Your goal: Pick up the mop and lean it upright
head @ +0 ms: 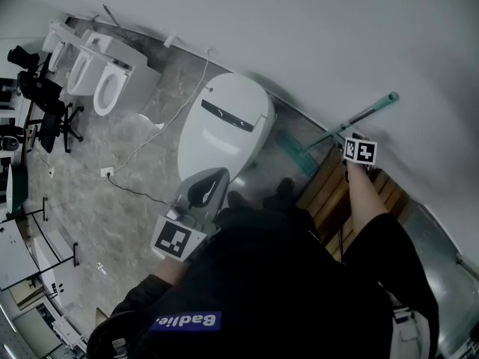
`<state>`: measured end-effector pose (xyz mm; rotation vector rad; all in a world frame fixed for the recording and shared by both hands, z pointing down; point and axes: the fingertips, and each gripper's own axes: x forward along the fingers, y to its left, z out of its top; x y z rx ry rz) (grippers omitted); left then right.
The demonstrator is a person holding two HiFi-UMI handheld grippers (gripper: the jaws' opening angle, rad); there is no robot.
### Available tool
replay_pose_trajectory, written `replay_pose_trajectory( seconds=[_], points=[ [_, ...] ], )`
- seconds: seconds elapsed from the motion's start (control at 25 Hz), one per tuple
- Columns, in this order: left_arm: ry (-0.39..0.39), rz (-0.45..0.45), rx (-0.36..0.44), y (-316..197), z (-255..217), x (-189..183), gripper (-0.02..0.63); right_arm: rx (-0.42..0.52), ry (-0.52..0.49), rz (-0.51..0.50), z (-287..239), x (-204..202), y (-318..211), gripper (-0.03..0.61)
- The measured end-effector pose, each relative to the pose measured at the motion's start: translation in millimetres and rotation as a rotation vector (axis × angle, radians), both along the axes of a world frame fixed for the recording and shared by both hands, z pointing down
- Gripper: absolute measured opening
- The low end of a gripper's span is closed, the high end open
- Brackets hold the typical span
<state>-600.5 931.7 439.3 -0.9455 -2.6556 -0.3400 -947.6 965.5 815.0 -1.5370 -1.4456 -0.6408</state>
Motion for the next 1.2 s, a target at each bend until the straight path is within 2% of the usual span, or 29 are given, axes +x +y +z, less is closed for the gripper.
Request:
replay_pose_trajectory(
  seconds=[0.2, 0.36, 0.48, 0.6, 0.8, 0.92, 1.04, 1.2],
  points=[
    [-0.027, 0.051, -0.002, -5.8, -2.2, 8.3, 0.018, -0.035, -0.019, 0.031, -17.2, 13.7, -18.5, 0.327],
    [-0.062, 0.115, -0.019, -7.6, -6.5, 21.1, 0.018, -0.041, -0.032, 0.095, -26.5, 29.8, -48.6, 0.314],
    [-0.095, 0.182, -0.035, -13.4, -10.0, 31.7, 0.018, -0.057, -0.052, 0.149, -39.3, 43.1, -78.7, 0.258],
    [-0.136, 0.253, -0.051, -19.6, -12.0, 49.7, 0.018, -0.121, -0.071, 0.197, -59.3, 65.0, -105.8, 0.193],
    [-0.195, 0.406, -0.072, -37.4, -18.6, 97.5, 0.018, -0.270, -0.070, 0.330, -98.9, 131.0, -157.2, 0.058],
    [-0.213, 0.480, -0.044, -55.0, -12.6, 130.7, 0.018, -0.314, -0.074, 0.409, -115.3, 179.8, -189.3, 0.006],
    [-0.243, 0.519, -0.019, -66.4, -9.0, 153.6, 0.018, -0.344, -0.048, 0.438, -129.1, 229.3, -210.2, 0.005],
    [-0.288, 0.573, -0.014, -87.8, -15.9, 161.3, 0.018, -0.382, -0.036, 0.377, -160.1, 280.2, -232.4, 0.005]
  ],
)
